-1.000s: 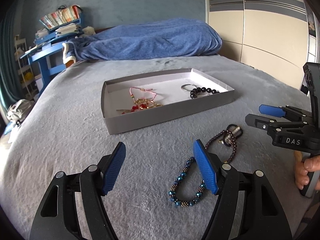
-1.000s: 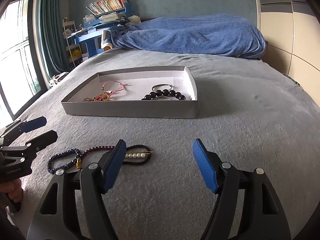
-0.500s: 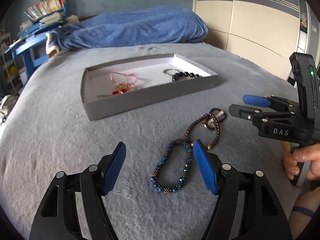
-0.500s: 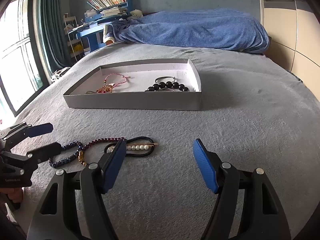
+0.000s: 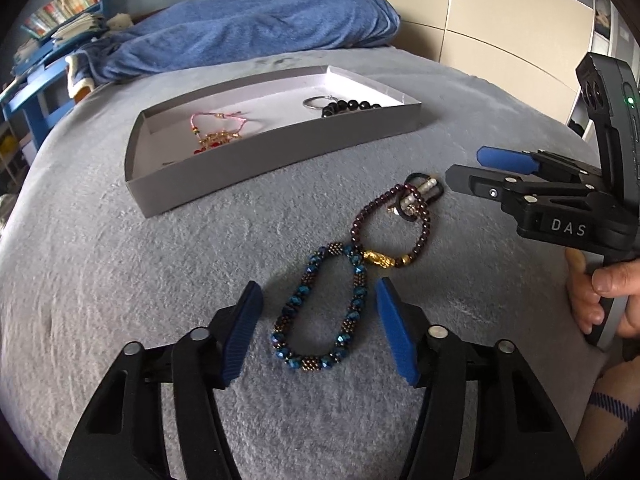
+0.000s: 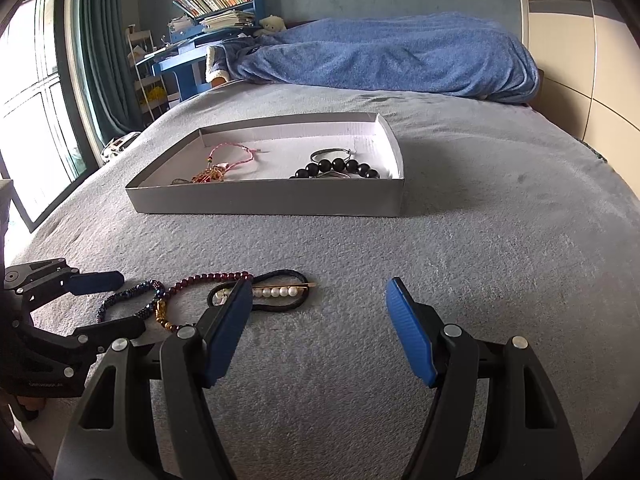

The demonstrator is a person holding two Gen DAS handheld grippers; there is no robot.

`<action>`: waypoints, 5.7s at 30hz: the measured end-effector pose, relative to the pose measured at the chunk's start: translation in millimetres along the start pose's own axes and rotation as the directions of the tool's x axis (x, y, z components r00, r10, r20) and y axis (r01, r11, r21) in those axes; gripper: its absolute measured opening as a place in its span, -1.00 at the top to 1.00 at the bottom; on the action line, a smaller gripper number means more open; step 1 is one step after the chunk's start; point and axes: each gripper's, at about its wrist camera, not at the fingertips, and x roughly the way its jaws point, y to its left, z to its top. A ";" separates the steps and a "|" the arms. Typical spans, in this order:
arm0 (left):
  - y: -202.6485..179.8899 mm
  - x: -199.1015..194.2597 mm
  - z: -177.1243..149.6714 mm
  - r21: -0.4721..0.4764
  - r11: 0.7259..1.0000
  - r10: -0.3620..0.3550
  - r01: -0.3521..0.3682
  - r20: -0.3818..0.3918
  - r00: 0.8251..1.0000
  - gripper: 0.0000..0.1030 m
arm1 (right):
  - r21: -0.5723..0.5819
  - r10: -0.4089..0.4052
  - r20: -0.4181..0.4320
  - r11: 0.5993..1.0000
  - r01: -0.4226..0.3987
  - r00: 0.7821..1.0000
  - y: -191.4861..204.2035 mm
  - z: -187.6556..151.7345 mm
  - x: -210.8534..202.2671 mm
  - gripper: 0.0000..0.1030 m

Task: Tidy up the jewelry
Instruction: 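Lower the left gripper onto the blue beaded bracelet and close, then grasp the dark red bead bracelet with the right gripper while the left lifts the blue bracelet, then carry the blue and dark red bracelets over the tray, then open both grippers to release the bracelets into the tray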

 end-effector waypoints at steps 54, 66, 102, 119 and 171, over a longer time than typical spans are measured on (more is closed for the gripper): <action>33.7 -13.1 -5.4 -0.177 0.982 0.070 -0.061 0.044 0.997 0.77 | 0.015 0.197 -0.128 0.980 -0.196 0.972 23.6 -2.3 4.9 0.10; 36.7 -10.0 -3.8 -0.188 0.981 0.057 -0.051 0.028 0.998 0.78 | 0.153 0.379 -0.233 0.924 -0.352 0.896 26.7 -3.4 24.8 0.28; 33.6 -47.7 31.7 -0.123 0.992 0.031 -0.011 0.168 0.985 0.75 | 0.061 0.342 -0.039 0.939 -0.340 0.939 20.7 57.2 -11.5 0.89; 36.3 -49.3 83.1 -0.086 0.996 0.030 -0.010 0.230 0.973 0.75 | 0.032 0.296 0.004 0.955 -0.296 0.955 -1.4 102.2 -10.4 0.89; 61.1 30.2 111.9 -0.103 0.992 0.091 -0.072 0.193 0.977 -0.52 | 0.076 0.150 -0.047 0.986 -0.147 0.988 -33.8 107.7 78.3 0.33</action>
